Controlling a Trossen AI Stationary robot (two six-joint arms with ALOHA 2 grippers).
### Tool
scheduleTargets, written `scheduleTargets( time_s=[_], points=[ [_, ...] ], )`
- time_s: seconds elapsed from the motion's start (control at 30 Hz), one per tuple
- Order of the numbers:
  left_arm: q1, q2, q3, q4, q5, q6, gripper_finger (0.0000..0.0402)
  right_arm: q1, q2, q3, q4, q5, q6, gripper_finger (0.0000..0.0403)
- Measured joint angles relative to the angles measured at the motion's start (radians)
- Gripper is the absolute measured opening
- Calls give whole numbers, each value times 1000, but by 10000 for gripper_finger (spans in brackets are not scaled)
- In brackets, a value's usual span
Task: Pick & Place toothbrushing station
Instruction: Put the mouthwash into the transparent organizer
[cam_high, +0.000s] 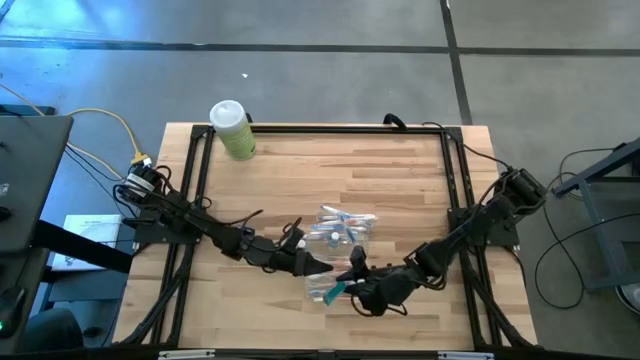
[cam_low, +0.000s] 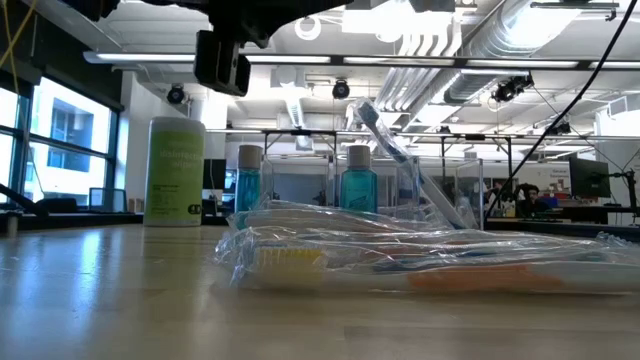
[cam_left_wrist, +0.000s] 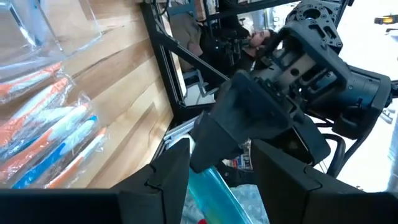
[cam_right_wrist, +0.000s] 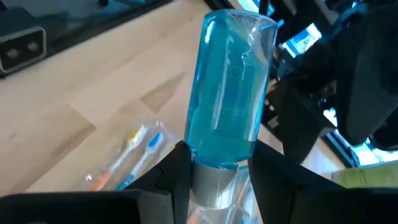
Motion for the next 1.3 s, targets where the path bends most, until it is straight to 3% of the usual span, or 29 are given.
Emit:
scheduleTargets(
  time_s=[0.27,0.6,0.93,1.3],
  points=[
    [0,0,0,-25,110,-61,166,-35,0,0,-37,-39,23,125],
    [13,1,0,-82,156,-187,166,-41,0,0,-37,-53,20,125],
    [58,1,0,-89,225,-185,166,-93,0,0,-59,-101,46,126],
    [58,1,-1,-108,215,-146,166,-142,0,0,-91,-96,94,126]
  ],
)
